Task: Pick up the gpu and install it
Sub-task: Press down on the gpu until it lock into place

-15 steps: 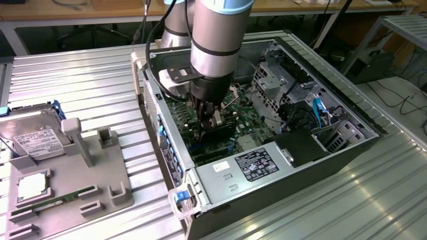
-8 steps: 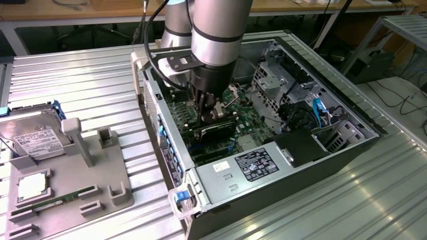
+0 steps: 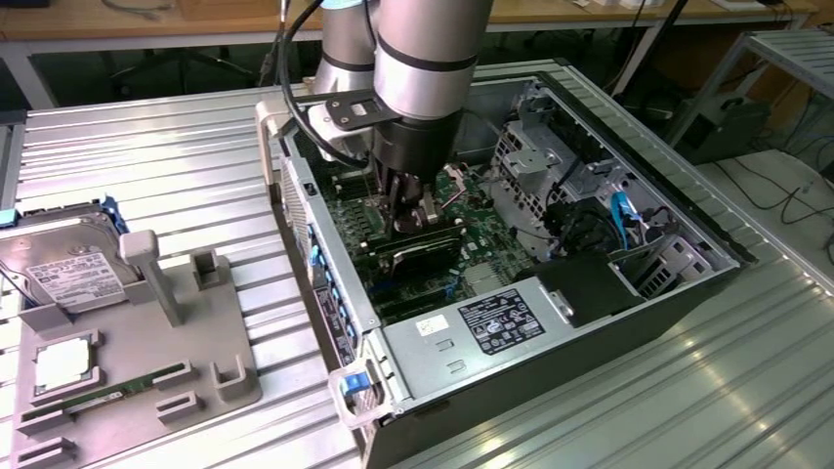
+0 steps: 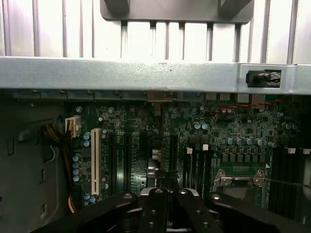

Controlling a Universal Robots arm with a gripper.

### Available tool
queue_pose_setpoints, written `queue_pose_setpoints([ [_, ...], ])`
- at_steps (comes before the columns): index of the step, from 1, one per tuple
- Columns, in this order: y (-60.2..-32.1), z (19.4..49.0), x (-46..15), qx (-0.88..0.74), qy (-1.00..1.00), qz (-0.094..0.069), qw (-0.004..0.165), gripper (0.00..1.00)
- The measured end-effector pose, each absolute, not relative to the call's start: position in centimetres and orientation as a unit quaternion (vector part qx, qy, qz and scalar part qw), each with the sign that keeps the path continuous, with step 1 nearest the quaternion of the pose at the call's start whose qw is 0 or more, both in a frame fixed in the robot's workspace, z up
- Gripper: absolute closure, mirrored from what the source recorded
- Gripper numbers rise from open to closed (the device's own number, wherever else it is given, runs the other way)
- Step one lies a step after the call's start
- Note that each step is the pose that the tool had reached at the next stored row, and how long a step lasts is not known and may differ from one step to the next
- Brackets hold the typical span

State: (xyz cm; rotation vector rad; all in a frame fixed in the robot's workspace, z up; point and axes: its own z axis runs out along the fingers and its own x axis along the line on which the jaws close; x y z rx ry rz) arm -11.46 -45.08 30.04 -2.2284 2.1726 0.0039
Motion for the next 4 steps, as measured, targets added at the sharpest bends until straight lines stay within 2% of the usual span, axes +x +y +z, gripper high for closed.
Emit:
queue_pose_setpoints([
  [4,-45.09,30.05,-11.46,-0.716,0.698,0.001,0.015,0.89],
])
